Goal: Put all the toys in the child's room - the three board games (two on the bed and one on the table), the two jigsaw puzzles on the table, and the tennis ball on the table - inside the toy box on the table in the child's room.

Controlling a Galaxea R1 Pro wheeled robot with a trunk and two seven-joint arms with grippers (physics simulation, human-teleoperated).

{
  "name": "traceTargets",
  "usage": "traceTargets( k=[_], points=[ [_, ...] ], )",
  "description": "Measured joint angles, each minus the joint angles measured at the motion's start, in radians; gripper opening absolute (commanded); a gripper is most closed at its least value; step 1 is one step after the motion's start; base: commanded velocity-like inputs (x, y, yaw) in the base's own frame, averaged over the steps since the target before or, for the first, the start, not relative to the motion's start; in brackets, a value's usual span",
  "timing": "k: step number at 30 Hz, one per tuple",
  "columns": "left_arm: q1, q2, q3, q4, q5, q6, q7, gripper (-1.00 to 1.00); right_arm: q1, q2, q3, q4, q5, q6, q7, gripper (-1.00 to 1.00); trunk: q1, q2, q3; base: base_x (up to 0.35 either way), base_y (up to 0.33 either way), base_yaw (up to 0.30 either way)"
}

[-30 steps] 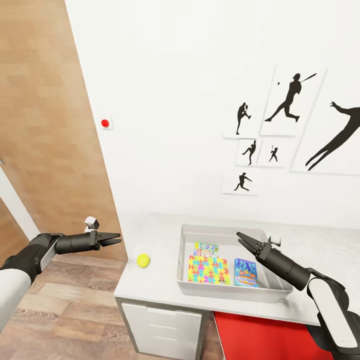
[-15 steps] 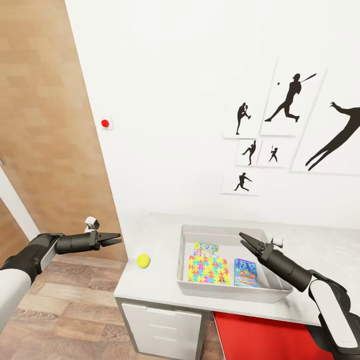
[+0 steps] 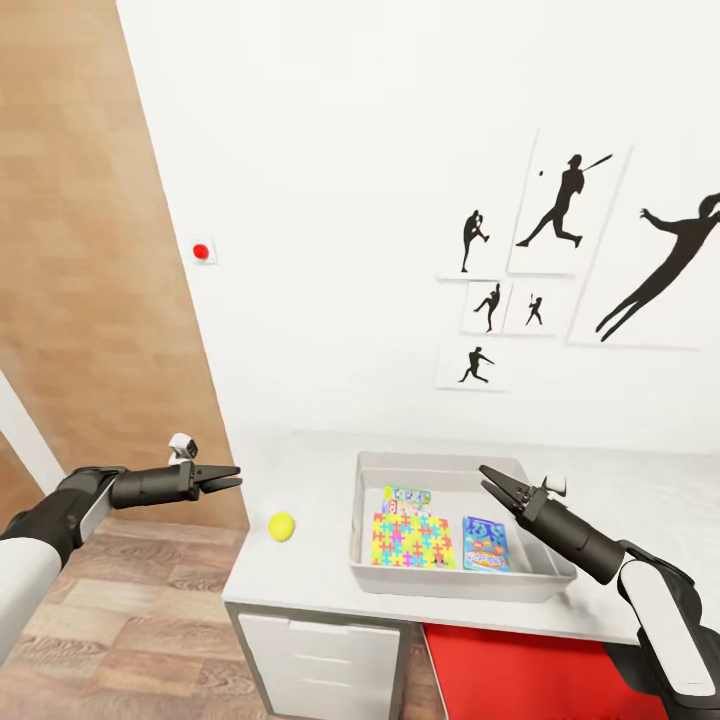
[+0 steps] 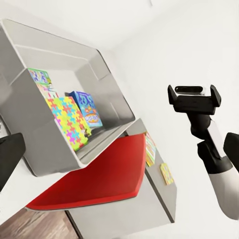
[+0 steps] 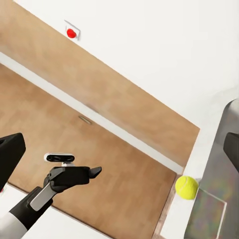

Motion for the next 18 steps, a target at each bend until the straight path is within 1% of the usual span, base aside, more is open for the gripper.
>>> traceTargets(
  k=[9, 15, 18],
  points=[
    [0.0, 0.0, 0.0, 0.0, 0.001, 0.0, 0.001, 1.0, 0.0, 0.0, 0.0, 0.0, 0.0, 0.0, 0.001, 1.0, 0.0, 0.0, 0.0, -0.001, 0.006, -0.004],
    [0.0, 0.0, 0.0, 0.0, 0.001, 0.0, 0.001, 1.0, 0.0, 0.0, 0.0, 0.0, 0.0, 0.0, 0.001, 1.0, 0.0, 0.0, 0.001, -0.045, 0.017, -0.006],
    [0.0, 0.002, 0.0, 0.0, 0.001, 0.0, 0.001, 1.0, 0.0, 0.0, 0.0, 0.0, 0.0, 0.0, 0.001, 1.0, 0.0, 0.0, 0.001, -0.014, 0.007, -0.118]
  ],
)
